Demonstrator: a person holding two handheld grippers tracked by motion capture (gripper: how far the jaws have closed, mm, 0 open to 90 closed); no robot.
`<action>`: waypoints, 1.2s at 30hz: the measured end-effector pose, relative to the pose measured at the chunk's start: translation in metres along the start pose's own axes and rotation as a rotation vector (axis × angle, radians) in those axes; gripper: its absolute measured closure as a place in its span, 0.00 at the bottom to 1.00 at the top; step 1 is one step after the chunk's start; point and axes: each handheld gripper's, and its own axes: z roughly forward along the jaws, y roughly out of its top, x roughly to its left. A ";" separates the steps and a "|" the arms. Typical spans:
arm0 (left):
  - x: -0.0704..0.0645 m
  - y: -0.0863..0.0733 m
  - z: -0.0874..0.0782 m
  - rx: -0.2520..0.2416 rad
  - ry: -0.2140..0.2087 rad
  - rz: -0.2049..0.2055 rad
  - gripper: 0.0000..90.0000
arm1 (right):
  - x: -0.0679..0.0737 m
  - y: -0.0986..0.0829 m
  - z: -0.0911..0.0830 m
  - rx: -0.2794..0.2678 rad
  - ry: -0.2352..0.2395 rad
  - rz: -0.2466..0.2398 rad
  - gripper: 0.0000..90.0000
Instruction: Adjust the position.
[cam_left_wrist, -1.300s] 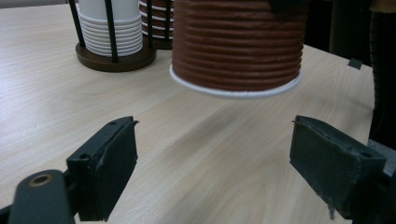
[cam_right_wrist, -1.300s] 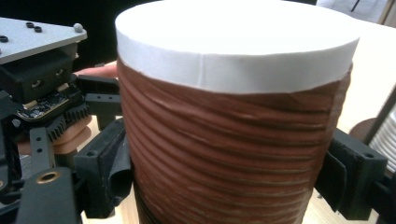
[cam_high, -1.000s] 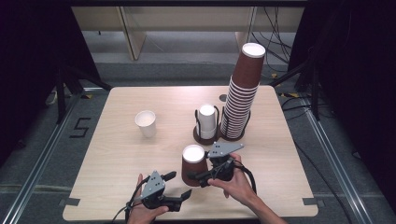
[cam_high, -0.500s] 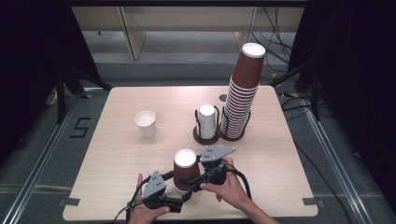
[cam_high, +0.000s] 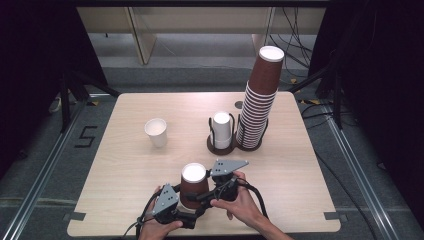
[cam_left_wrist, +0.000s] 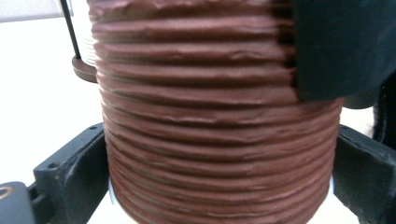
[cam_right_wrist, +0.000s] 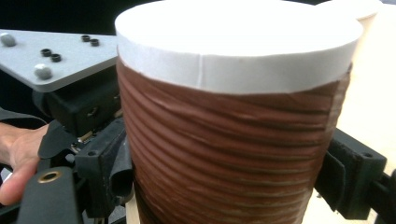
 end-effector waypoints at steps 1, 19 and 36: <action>0.001 0.000 0.000 -0.001 -0.009 0.000 0.05 | 0.000 0.000 0.000 0.009 0.004 0.008 0.18; -0.001 0.001 0.000 0.070 -0.009 0.162 0.13 | 0.001 0.019 -0.016 0.100 -0.006 -0.052 0.17; -0.005 0.003 -0.001 0.220 -0.013 0.337 0.13 | -0.003 0.025 -0.037 0.259 0.033 -0.061 0.19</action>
